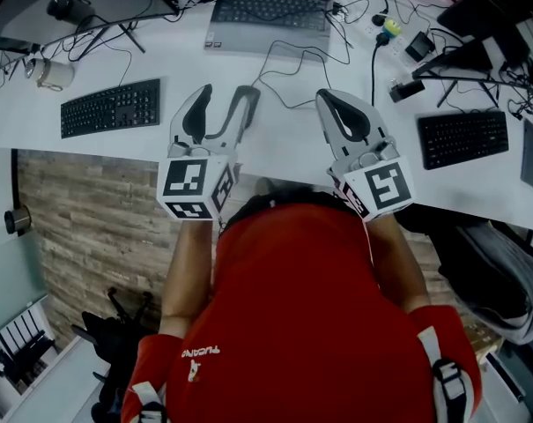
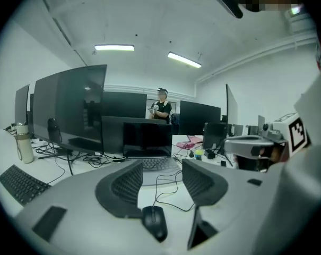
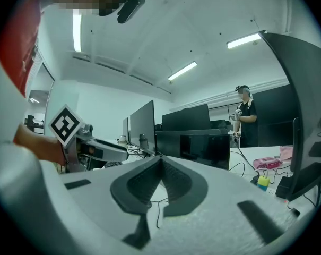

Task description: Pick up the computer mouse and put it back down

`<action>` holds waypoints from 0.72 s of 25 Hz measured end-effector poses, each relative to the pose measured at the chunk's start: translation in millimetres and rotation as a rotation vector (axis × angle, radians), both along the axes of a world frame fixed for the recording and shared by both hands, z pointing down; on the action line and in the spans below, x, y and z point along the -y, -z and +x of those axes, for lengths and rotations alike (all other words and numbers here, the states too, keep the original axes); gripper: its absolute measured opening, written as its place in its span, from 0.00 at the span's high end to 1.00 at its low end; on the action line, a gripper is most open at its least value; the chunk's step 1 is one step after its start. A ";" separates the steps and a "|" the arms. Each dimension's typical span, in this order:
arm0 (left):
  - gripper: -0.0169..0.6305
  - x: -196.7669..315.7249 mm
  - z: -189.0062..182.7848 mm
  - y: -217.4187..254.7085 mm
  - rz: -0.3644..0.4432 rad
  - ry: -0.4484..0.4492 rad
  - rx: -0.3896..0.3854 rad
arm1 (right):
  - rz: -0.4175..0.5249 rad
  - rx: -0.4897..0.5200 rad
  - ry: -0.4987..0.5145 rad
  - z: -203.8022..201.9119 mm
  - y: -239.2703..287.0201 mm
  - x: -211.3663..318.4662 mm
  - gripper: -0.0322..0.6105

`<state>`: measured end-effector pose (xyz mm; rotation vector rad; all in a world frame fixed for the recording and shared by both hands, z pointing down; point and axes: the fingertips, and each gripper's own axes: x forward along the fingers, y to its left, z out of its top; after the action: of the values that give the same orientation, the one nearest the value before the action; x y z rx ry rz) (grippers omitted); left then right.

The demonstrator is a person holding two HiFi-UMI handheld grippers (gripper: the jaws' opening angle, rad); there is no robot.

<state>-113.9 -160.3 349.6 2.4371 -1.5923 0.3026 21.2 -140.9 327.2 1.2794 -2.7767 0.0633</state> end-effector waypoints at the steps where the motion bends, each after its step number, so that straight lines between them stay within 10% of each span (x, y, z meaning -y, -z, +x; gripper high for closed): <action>1: 0.64 -2.2 -1.3 6.5 0.020 0.005 -0.005 | 0.005 0.004 0.003 -0.8 2.3 -0.5 0.94; 8: 0.88 -16.9 -10.1 42.5 0.154 0.032 -0.058 | 0.030 0.022 0.017 -6.4 16.7 -7.0 0.94; 18: 0.96 -32.3 -7.5 67.4 0.230 0.049 -0.073 | 0.048 0.051 0.024 -8.3 25.4 -18.7 0.94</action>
<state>-121.3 -128.0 282.2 2.5362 -1.7370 0.0227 12.9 -122.2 301.8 1.2719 -2.8530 0.0284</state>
